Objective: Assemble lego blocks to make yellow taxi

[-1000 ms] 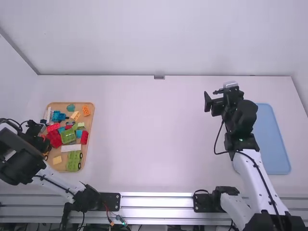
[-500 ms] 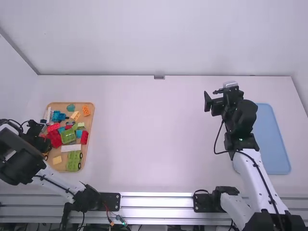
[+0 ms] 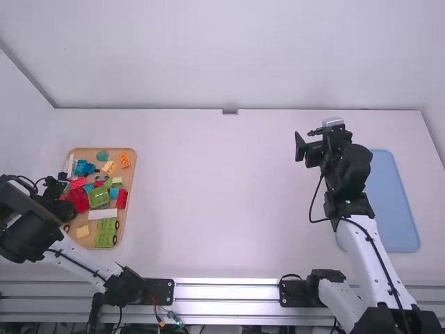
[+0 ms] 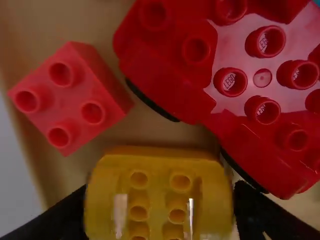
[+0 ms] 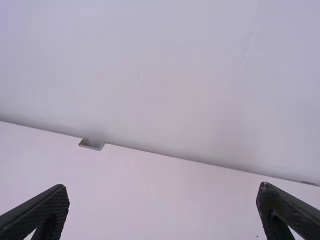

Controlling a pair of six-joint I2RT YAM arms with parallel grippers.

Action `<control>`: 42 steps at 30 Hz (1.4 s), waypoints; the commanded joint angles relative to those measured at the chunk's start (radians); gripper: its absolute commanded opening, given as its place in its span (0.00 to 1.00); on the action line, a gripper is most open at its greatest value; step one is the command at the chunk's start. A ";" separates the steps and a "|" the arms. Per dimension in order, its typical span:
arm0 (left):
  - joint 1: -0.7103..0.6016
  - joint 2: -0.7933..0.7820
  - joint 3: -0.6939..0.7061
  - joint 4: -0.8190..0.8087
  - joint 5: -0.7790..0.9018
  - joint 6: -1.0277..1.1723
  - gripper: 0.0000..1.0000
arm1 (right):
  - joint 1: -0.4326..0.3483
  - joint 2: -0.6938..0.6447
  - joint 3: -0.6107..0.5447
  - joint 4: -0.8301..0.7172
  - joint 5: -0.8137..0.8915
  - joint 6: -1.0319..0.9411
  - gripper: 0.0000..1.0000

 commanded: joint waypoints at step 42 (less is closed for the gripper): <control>-1.270 -0.041 0.389 -0.306 -0.027 -0.353 0.12 | -0.006 -0.001 0.039 0.000 -0.040 0.064 0.99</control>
